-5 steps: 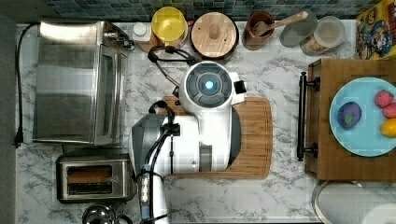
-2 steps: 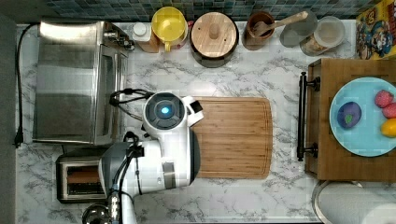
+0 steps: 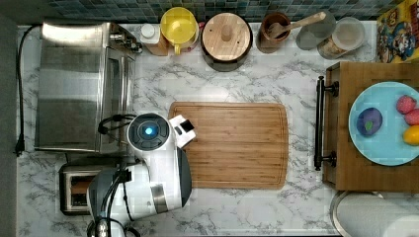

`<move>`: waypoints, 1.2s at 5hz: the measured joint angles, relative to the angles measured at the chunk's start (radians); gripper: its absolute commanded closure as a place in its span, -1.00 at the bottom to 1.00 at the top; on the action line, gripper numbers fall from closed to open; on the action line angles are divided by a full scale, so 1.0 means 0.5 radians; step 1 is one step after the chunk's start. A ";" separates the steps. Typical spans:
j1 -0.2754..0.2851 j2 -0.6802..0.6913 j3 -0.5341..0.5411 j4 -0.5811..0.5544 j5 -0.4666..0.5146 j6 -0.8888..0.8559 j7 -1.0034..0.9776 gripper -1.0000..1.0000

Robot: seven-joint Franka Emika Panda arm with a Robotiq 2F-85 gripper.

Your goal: Turn on the toaster.

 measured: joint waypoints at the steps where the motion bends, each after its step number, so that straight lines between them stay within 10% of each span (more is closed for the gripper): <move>1: 0.016 -0.114 0.009 -0.094 0.018 -0.056 -0.086 1.00; 6: 0.124 -0.099 -0.012 -0.188 0.286 -0.044 -0.685 1.00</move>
